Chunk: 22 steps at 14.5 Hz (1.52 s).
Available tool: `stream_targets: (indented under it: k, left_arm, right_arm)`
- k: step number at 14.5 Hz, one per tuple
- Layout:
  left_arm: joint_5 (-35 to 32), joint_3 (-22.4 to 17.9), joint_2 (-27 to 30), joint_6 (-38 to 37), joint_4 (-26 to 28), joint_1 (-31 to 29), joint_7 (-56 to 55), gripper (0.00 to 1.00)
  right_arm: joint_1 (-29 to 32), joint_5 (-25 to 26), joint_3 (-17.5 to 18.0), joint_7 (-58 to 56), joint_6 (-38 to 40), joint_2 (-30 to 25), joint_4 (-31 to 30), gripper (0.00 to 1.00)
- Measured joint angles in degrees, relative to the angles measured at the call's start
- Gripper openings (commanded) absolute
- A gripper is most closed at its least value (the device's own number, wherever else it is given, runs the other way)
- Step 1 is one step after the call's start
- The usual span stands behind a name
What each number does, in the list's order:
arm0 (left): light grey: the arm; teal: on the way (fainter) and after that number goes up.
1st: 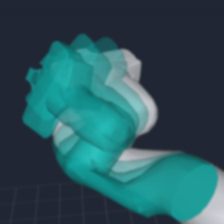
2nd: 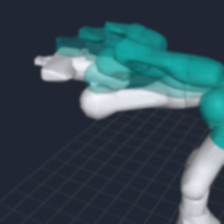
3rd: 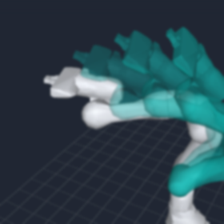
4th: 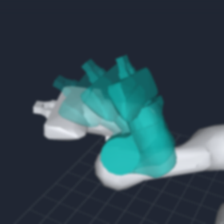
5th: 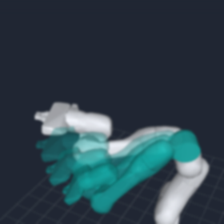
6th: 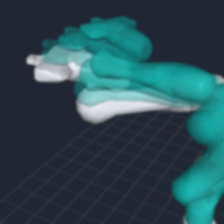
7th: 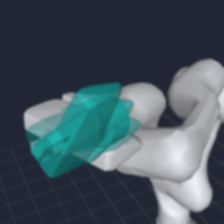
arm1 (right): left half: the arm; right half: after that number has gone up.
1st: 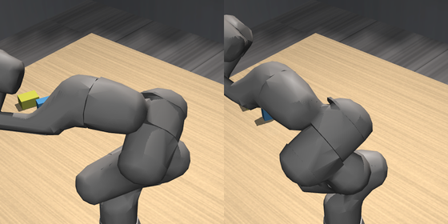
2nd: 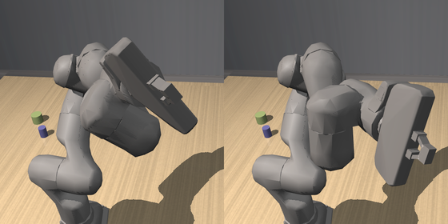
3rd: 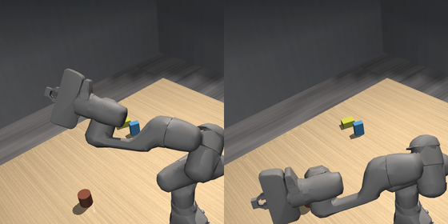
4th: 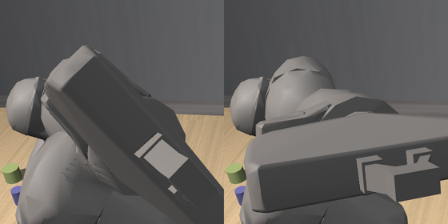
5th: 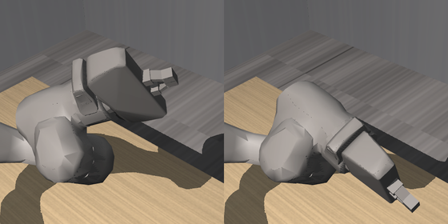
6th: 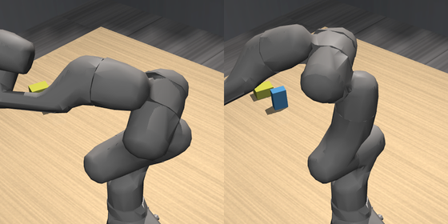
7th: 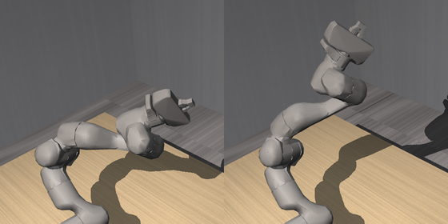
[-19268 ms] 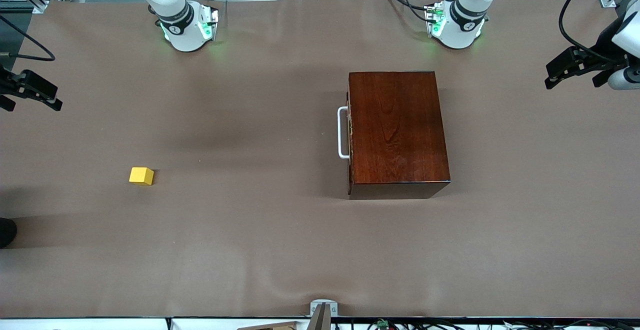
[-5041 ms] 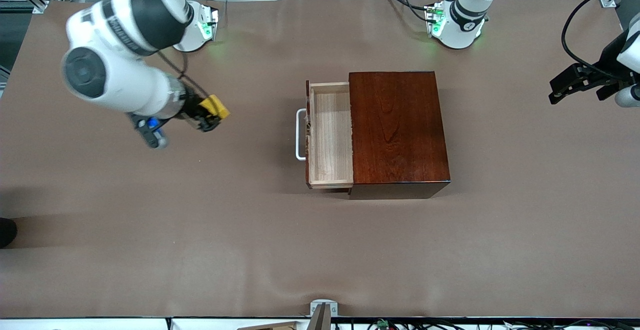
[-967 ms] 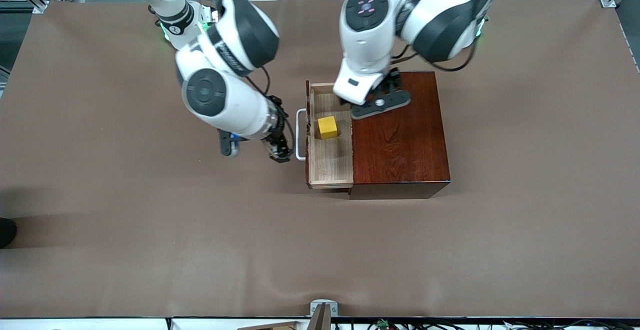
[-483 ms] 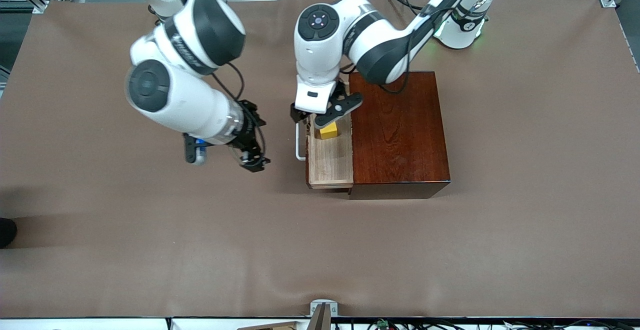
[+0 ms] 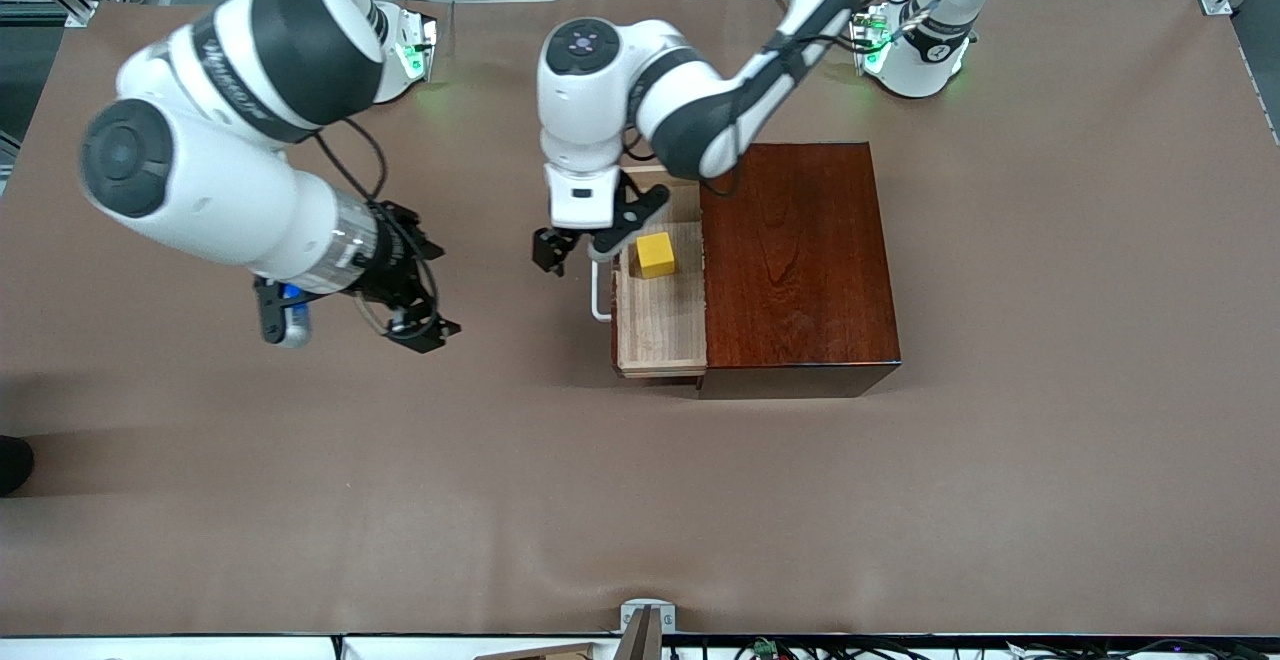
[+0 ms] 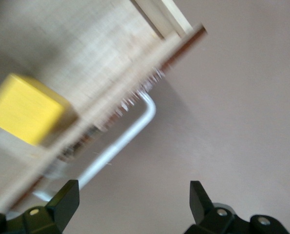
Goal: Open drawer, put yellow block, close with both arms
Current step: 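Push the drawer shut with the left gripper while the right gripper withdraws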
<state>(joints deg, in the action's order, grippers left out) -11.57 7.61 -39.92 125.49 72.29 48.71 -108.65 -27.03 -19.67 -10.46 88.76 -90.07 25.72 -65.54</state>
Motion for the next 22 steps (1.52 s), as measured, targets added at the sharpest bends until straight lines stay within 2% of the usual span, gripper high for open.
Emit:
stream_targets:
  k: [3, 7, 11, 18, 22]
  left_arm:
    - [0.0, -3.27, -3.36, 5.51, -0.68, 3.85, -5.12, 1.0]
    - [0.0, -6.01, -6.28, 6.01, -1.06, 5.94, -8.71, 1.0]
    - [0.0, -6.77, -7.38, 5.72, -1.08, 6.92, -10.06, 1.0]
    - [0.01, -7.52, -7.43, -1.3, -2.43, 7.02, -12.39, 1.0]
    - [-0.02, -8.85, -7.25, -8.3, -3.31, 7.09, -12.72, 1.0]
  right_arm:
    - [2.57, 0.49, -0.03, -8.48, 1.44, -0.63, 0.6, 1.0]
    - [6.72, 0.66, -0.06, -19.95, 4.09, -1.82, 0.65, 1.0]
    - [10.06, 0.7, -0.07, -28.43, 6.91, -2.67, 0.68, 1.0]
    - [17.43, 1.37, -0.18, -50.02, 11.48, -4.5, 0.8, 1.0]
    - [18.73, 5.61, -0.16, -63.8, 11.69, -5.59, 0.92, 1.0]
